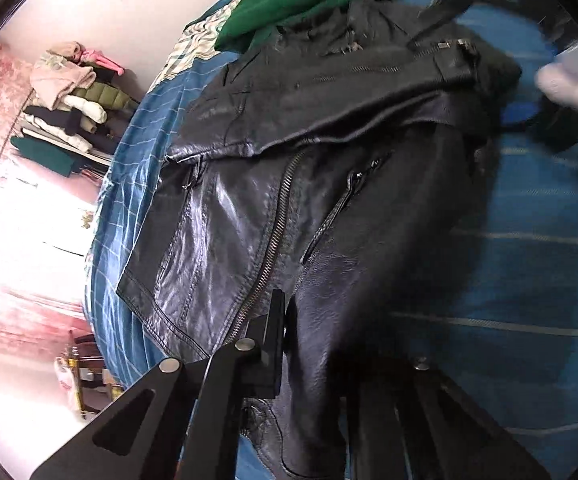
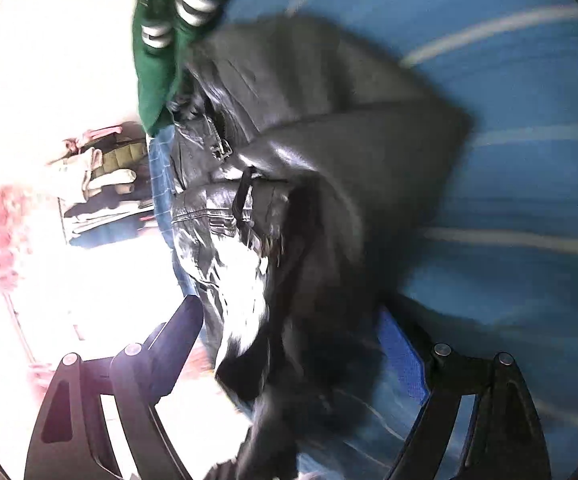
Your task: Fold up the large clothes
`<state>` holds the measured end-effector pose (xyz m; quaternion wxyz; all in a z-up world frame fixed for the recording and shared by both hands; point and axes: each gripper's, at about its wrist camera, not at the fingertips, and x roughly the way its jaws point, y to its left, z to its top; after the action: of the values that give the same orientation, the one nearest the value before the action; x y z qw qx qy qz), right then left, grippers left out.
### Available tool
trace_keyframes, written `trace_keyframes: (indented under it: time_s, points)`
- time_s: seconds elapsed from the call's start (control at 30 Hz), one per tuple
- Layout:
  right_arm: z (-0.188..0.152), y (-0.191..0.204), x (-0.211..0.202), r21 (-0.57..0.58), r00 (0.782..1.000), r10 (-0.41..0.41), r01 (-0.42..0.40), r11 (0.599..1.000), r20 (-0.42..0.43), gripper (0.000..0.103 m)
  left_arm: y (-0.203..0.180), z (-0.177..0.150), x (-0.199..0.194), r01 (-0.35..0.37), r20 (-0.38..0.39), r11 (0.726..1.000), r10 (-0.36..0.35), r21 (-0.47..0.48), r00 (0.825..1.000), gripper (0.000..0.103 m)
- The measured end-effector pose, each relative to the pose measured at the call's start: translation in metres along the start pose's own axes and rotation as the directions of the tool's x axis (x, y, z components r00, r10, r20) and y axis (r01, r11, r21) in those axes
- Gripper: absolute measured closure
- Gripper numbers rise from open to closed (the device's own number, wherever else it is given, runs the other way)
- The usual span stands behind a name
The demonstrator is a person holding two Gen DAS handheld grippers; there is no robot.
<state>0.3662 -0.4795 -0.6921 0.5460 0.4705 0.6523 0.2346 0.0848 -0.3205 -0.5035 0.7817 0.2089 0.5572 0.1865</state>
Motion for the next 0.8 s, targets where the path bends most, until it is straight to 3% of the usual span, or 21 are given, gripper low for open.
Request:
trace_keyframes:
  time_s: [0.03,0.07,0.13,0.27,0.43,0.47,0.5,0.63,0.73,0.8]
  points:
    - [0.001,0.004,0.003,0.014,1.000,-0.015,0.014,1.000,0.011,0.050,0.003,0.001,-0.001,0.016,-0.002,1.000,-0.016,-0.006,1.000,0.095]
    - [0.000,0.010,0.005,0.036,0.998,-0.064,0.063,0.997,0.022,0.072,0.005,0.002,-0.005,0.037,-0.009,0.999,-0.037,-0.015,0.999,0.095]
    - [-0.003,0.037,0.003,0.021,0.993,-0.102,0.101,0.995,0.061,0.081,0.018,0.006,-0.005,0.084,-0.014,0.996,-0.085,-0.028,0.996,0.095]
    - [-0.026,0.125,0.004,-0.106,0.975,-0.187,0.200,0.974,0.118,0.085,0.060,0.013,-0.011,0.200,-0.012,0.976,-0.201,-0.083,0.979,0.094]
    - [-0.043,0.240,0.054,-0.229,0.933,-0.327,0.354,0.907,0.149,0.085,0.132,0.023,-0.004,0.333,-0.021,0.923,-0.343,-0.193,0.939,0.090]
    - [-0.038,0.265,0.076,-0.257,0.920,-0.362,0.389,0.884,0.149,0.085,0.150,0.025,0.001,0.357,-0.021,0.908,-0.371,-0.220,0.929,0.090]
    - [-0.050,0.264,0.059,-0.279,0.907,-0.392,0.420,0.864,0.151,0.085,0.162,0.026,0.007,0.376,-0.022,0.895,-0.392,-0.239,0.920,0.090]
    - [-0.052,0.314,0.136,-0.336,0.852,-0.506,0.520,0.785,0.136,0.085,0.223,0.028,0.050,0.430,-0.011,0.826,-0.466,-0.365,0.885,0.089]
    - [-0.056,0.334,0.203,-0.361,0.794,-0.595,0.596,0.717,0.126,0.085,0.265,0.024,0.089,0.444,-0.011,0.770,-0.504,-0.458,0.863,0.083]
    - [-0.049,0.337,0.249,-0.365,0.751,-0.652,0.640,0.677,0.106,0.082,0.293,0.017,0.124,0.459,-0.014,0.711,-0.550,-0.533,0.835,0.076]
